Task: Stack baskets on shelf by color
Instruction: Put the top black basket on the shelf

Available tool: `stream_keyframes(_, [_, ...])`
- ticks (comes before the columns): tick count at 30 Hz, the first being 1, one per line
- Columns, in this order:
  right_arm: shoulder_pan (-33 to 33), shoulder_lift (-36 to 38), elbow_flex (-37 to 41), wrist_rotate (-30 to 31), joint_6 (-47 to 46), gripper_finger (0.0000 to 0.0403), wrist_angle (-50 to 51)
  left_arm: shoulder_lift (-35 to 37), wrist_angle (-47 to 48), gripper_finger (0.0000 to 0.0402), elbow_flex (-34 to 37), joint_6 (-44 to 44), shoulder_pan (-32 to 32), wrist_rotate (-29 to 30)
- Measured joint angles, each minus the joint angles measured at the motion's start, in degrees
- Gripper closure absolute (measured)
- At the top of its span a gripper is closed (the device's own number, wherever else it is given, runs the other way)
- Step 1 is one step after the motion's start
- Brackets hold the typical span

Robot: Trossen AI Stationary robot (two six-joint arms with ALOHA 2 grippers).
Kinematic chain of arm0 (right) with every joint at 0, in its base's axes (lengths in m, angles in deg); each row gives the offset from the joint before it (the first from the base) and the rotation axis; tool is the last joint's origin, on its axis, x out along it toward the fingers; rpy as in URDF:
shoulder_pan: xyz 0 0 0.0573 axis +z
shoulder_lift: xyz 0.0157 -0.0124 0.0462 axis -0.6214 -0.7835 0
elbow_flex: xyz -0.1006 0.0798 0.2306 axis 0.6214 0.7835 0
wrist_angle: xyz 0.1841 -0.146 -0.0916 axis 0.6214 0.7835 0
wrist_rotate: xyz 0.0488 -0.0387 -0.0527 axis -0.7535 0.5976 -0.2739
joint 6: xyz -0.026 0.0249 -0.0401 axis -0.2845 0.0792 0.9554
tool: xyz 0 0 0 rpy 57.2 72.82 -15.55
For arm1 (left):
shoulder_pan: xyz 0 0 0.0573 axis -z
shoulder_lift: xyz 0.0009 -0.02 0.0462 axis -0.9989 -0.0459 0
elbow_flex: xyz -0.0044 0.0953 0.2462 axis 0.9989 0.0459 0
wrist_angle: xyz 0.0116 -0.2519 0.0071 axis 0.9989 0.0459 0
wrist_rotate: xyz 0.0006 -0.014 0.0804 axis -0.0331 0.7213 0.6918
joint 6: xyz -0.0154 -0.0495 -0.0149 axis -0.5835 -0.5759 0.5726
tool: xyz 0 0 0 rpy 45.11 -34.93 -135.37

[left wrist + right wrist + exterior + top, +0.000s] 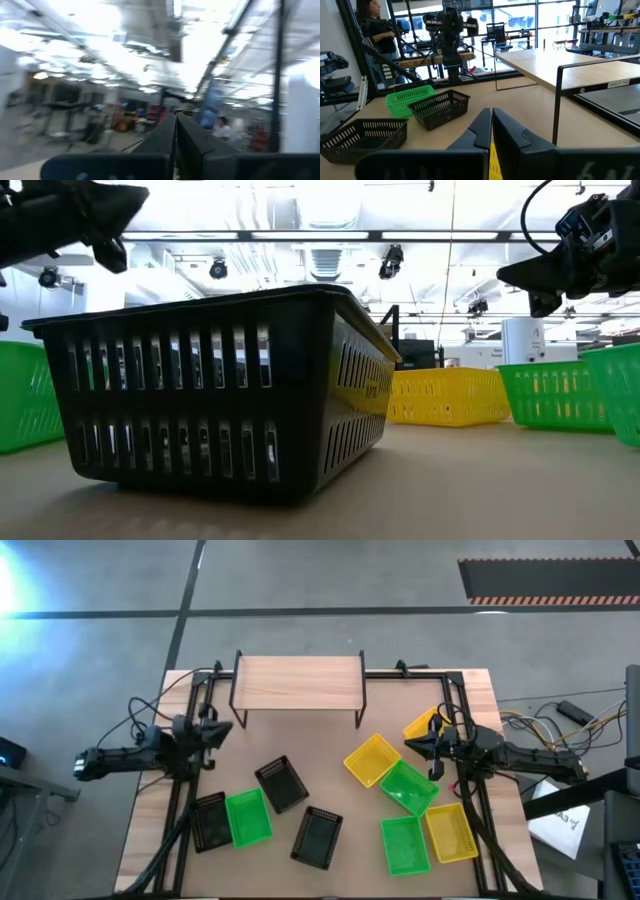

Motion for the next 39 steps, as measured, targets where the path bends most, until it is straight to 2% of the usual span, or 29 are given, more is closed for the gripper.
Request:
stream_keyframes(2, [0.01, -0.02, 0.01, -0.01, 0.03, 0.0394, 0.00, -1.47, -0.04, 0.0402, 0.00, -0.86, -0.02, 1.67])
stream_keyframes(5, [0.01, -0.02, 0.01, 0.00, -0.02, 0.0394, 0.01, -6.27, 0.85, 0.0402, -0.89, -2.01, 0.17, 1.14])
stream_keyframes(10, [0.01, -0.01, 0.01, -0.01, -0.03, 0.0394, 0.01, -19.45, 2.08, 0.0402, -7.30, -1.60, 0.58, 0.53])
stream_keyframes(13, [0.01, 0.00, 0.00, 0.01, 0.02, 0.0394, 0.01, -28.47, 9.50, 0.0402, -14.06, -1.70, 1.36, 0.51])
stream_keyframes(18, [0.01, 0.00, 0.01, -0.01, 0.03, 0.0394, -0.01, -44.19, 29.69, 0.0402, -29.99, -6.87, 3.52, 1.40])
stream_keyframes(21, [0.01, -0.02, 0.01, -0.01, 0.02, 0.0394, 0.01, -53.27, 40.18, 0.0402, -39.63, -10.94, 6.46, 3.28])
stream_keyframes(27, [0.01, 0.01, 0.01, 0.04, 0.04, 0.0394, -0.01, -70.54, 56.07, 0.0402, -55.79, -20.66, 16.25, 12.52])
stream_keyframes(31, [0.01, -0.02, 0.00, 0.02, 0.01, 0.0394, -0.03, -79.20, 59.48, 0.0402, -63.35, -27.16, 22.61, 16.02])
stream_keyframes(36, [0.01, 0.01, -0.01, 0.02, 0.03, 0.0394, -0.01, -87.04, 59.76, 0.0401, -68.75, -31.32, 28.42, 15.89])
stream_keyframes(39, [0.01, 0.01, -0.01, 0.02, -0.04, 0.0394, -0.03, -89.97, 59.77, 0.0387, -71.10, -33.43, 29.95, 14.56])
